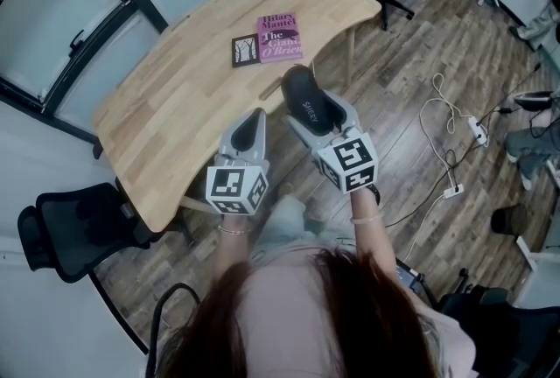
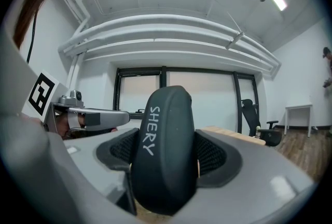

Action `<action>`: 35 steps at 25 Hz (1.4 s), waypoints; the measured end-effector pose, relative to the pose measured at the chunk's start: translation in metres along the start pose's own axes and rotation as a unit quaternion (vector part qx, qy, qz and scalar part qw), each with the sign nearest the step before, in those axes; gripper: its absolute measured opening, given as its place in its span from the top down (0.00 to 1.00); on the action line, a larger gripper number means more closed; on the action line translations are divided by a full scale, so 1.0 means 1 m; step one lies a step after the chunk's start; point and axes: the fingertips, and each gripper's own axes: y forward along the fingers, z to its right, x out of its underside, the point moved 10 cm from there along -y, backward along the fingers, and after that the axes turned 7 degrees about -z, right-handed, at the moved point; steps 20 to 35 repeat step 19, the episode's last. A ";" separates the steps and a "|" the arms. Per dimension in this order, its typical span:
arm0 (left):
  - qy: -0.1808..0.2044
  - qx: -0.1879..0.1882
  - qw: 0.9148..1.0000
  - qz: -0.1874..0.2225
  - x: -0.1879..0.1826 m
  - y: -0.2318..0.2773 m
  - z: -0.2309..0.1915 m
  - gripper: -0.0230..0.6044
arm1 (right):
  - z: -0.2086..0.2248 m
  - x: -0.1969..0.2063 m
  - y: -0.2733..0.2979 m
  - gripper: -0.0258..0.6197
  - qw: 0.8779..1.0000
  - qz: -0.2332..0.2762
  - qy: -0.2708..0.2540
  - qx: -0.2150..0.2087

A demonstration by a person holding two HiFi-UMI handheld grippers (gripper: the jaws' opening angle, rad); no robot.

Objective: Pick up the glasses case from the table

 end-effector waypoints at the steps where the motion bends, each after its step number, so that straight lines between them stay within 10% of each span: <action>1: 0.000 0.000 1.000 0.001 0.000 0.001 -0.001 0.95 | 0.000 0.000 0.001 0.44 1.000 0.000 -0.001 -0.001; 35: -0.006 0.008 1.000 0.003 0.001 0.013 0.012 0.95 | 0.002 0.003 -0.006 0.44 1.000 0.000 -0.006 -0.012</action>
